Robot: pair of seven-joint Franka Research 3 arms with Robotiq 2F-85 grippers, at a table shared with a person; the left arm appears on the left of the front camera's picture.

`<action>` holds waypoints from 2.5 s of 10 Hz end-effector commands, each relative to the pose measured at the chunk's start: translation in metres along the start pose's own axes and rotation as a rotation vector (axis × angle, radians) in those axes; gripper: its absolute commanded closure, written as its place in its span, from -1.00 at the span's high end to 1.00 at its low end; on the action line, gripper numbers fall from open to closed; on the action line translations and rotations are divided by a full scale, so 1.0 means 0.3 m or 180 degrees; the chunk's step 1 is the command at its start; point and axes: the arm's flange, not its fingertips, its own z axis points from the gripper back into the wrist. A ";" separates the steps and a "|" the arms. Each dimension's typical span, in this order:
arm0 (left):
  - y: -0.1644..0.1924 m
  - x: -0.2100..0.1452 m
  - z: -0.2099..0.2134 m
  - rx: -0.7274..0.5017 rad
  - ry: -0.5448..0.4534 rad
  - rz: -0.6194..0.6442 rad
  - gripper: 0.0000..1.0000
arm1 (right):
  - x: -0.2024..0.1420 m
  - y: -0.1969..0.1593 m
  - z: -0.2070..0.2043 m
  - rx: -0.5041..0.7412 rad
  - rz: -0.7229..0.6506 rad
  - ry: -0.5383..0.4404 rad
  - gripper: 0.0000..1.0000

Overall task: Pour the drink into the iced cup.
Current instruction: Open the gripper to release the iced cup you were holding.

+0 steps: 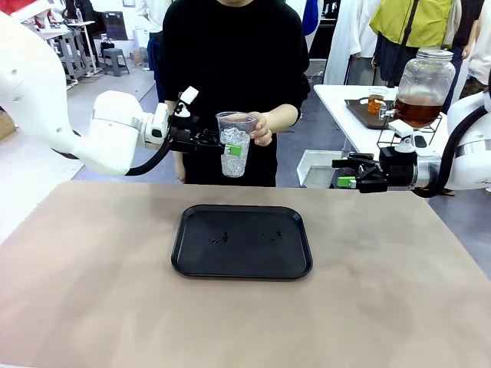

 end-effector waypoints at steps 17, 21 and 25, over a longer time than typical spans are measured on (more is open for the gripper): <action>0.005 0.001 0.003 0.0040 0.0004 -0.0036 1.00 | 0.008 0.003 0.007 0.0023 -0.0039 -0.0024 1.00; -0.017 -0.015 0.055 -0.0060 -0.0048 -0.0074 1.00 | 0.008 0.003 0.007 0.0023 -0.0039 -0.0024 1.00; -0.134 -0.099 0.265 -0.0039 -0.0029 -0.0234 1.00 | 0.008 0.003 0.007 0.0023 -0.0039 -0.0024 1.00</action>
